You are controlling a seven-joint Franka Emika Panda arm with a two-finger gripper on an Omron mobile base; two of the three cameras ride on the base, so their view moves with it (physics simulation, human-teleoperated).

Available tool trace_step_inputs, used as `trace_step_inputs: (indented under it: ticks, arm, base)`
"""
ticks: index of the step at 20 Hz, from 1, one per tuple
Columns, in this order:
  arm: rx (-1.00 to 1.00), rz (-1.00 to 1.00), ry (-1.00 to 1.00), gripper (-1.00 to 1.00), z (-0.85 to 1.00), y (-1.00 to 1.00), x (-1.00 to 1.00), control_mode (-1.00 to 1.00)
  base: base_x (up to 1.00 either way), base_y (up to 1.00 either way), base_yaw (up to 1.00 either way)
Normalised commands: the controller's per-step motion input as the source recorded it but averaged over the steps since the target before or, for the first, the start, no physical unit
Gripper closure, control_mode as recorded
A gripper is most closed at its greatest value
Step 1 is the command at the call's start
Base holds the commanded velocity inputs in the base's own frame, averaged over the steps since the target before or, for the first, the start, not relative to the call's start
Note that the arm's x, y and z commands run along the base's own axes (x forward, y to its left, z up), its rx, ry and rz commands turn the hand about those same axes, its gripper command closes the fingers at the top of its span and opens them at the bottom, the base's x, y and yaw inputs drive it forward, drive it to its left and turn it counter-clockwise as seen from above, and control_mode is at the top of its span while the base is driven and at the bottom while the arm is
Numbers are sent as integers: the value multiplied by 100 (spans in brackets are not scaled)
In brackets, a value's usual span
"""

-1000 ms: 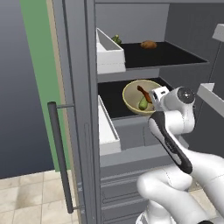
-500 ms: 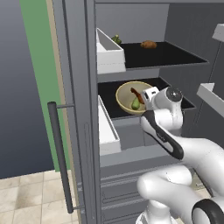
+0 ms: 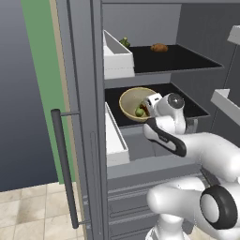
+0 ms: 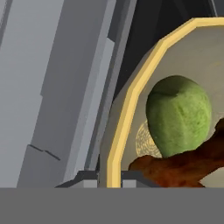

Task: Pick the chicken drumstick and cucumber from their plates and place them in the bowl. Then put the bowl in the fridge.

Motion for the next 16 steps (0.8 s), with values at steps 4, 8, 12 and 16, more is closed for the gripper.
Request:
trace_step_inputs:
  ticks: [4, 8, 12, 16]
  arm:
    - [0, 0, 0, 100, -7, 4, 48, -100]
    - [0, 0, 0, 100, -2, 4, 50, -100]
    - [0, 0, 0, 100, -10, 10, 54, -100]
    - [0, 0, 0, 100, -14, 13, 44, -100]
  base:
    - [0, 0, 0]
    - [0, 0, 0]
    - [0, 0, 0]
    - [0, 0, 0]
